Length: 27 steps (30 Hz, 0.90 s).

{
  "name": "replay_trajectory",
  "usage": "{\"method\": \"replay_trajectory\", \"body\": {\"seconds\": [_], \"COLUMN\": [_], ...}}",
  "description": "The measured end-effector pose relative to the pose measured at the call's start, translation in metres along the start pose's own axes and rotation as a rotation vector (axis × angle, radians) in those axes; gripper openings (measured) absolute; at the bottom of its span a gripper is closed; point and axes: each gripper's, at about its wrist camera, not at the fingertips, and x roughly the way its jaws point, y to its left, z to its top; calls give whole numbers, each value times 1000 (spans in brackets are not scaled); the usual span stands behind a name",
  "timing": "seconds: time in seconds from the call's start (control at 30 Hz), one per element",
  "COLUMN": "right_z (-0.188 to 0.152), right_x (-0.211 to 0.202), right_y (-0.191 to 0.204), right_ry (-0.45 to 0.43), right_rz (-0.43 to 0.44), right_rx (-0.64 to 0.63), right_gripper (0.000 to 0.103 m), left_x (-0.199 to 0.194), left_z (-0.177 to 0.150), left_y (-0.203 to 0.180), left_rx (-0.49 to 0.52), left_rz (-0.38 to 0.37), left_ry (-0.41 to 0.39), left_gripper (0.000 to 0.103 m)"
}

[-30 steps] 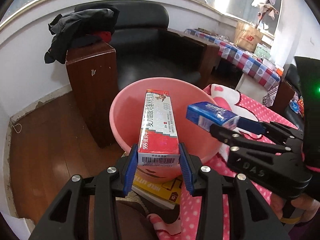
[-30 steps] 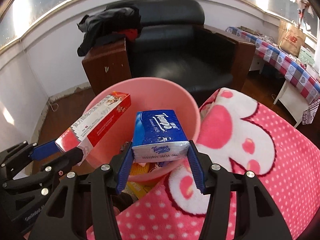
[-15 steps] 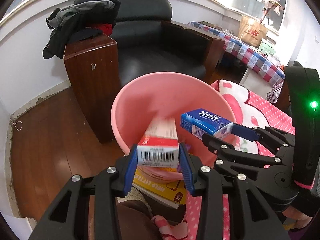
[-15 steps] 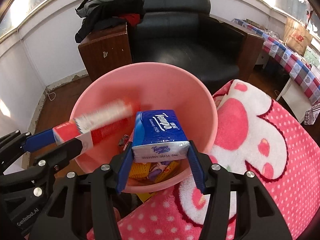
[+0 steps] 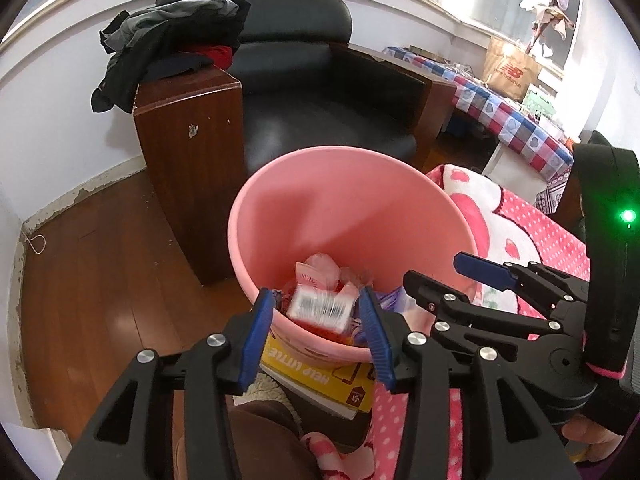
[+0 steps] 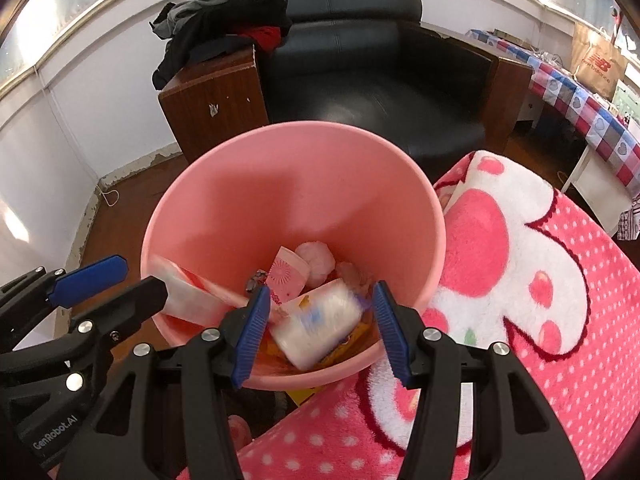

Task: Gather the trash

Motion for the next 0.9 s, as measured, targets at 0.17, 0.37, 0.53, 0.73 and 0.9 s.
{"method": "replay_trajectory", "body": {"seconds": [0.17, 0.37, 0.53, 0.73, 0.9], "right_z": [1, -1, -3, -10, -17], "right_x": [-7, -21, -32, -45, -55], "right_y": [-1, -7, -12, -12, -12], "right_ry": [-17, -51, -74, -95, -111], "right_rz": [12, 28, 37, 33, 17], "right_rx": [6, 22, 31, 29, 36], "right_gripper": [54, 54, 54, 54, 54], "left_x": [-7, -20, -34, -46, -51], "left_z": [1, 0, -2, -6, -8], "left_y": [2, 0, -5, -11, -15], "left_rx": [-9, -8, 1, 11, 16], "left_rz": [-7, -5, -5, 3, 20], "left_ry": [-23, -59, -97, -131, -148], "left_gripper": [47, 48, 51, 51, 52]}}
